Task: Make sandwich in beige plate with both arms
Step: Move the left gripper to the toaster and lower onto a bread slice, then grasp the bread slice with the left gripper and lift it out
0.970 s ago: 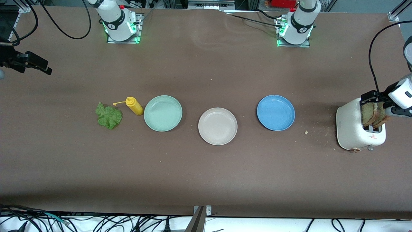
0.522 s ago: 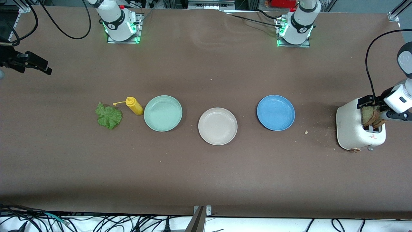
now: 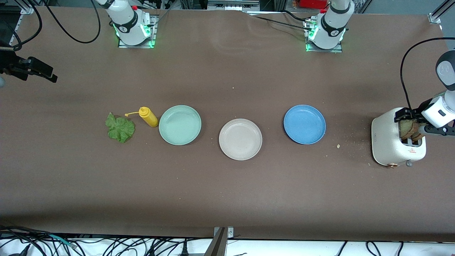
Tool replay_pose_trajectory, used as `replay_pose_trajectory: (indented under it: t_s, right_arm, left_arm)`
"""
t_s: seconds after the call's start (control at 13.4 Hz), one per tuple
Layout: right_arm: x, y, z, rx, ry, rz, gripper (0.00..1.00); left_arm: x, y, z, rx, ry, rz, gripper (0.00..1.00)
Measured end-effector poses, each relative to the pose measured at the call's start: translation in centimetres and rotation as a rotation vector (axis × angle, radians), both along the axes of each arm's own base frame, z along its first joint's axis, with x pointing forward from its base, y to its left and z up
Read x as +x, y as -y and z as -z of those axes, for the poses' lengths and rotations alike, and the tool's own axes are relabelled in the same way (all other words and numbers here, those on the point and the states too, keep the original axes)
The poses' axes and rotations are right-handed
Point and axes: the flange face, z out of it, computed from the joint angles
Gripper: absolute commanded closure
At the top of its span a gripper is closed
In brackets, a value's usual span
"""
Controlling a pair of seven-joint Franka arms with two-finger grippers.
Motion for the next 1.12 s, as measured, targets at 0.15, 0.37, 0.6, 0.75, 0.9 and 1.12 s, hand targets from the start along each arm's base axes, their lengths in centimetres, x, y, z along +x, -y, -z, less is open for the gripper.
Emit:
replay_pose_trajectory:
  t_s: [0.15, 0.37, 0.6, 0.75, 0.9, 1.12]
  right_arm:
    - [0.0, 0.0, 0.0, 0.0, 0.0, 0.0, 0.0]
    - [0.0, 0.0, 0.0, 0.0, 0.0, 0.001, 0.0]
    - [0.0, 0.0, 0.0, 0.0, -0.001, 0.001, 0.0]
    - [0.0, 0.0, 0.0, 0.0, -0.001, 0.001, 0.0]
    - [0.0, 0.0, 0.0, 0.0, -0.001, 0.001, 0.0]
    - [0.0, 0.0, 0.0, 0.0, -0.001, 0.001, 0.0]
  left_arm:
    - [0.0, -0.1, 0.0, 0.0, 0.0, -0.002, 0.92]
    - [-0.1, -0.5, -0.2, 0.014, 0.001, 0.006, 1.0]
    - [0.0, -0.6, -0.3, 0.027, 0.001, 0.015, 1.0]
    - [0.3, -0.7, -0.9, 0.03, 0.011, 0.017, 1.0]
    - [1.0, -0.8, -2.6, 0.035, 0.028, 0.032, 1.0]
    - [2.0, -1.0, -7.1, 0.039, 0.036, 0.05, 1.0]
